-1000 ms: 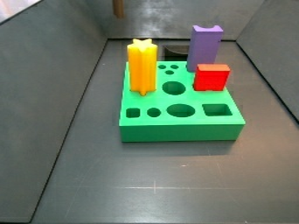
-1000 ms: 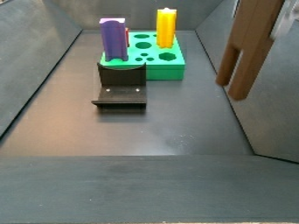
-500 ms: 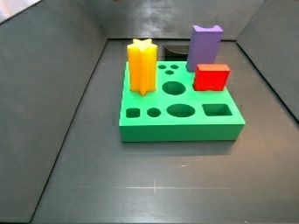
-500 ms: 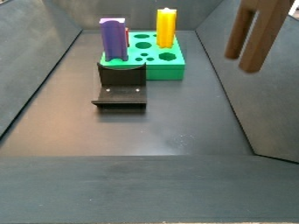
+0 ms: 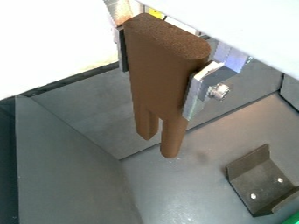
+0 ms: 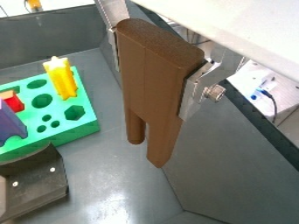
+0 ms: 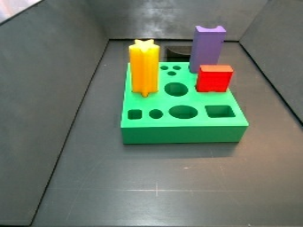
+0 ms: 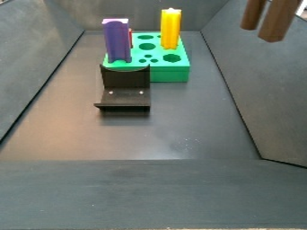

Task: Pick up the square-circle object. Move up. Move to above the board. Insert the square-circle object.
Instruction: Move to above the board.

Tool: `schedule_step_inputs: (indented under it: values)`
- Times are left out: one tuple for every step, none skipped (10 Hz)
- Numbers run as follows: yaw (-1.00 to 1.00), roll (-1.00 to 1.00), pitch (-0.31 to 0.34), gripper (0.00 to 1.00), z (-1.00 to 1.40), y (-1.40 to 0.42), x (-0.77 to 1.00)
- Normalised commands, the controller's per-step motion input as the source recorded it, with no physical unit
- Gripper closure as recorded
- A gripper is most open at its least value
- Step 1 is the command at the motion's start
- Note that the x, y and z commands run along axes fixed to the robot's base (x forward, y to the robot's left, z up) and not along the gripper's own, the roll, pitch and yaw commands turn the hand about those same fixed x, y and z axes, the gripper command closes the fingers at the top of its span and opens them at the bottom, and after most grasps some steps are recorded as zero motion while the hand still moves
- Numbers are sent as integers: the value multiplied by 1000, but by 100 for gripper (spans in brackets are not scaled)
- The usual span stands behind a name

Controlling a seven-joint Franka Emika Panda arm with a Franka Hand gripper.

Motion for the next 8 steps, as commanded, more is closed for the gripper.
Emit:
schedule_step_inputs:
  values:
    - [1000, 54, 31, 100, -21, -1000, 270]
    - [1000, 56, 30, 100, -20, -1000, 269]
    - [1000, 42, 25, 100, -22, -1000, 268]
    - [1000, 48, 27, 100, -22, -1000, 269]
    - [1000, 55, 29, 100, -23, -1000, 273]
    - [1000, 47, 30, 100, -23, -1000, 278]
    - [1000, 57, 34, 100, -22, -1000, 285]
    - [1000, 56, 37, 100, -22, -1000, 289]
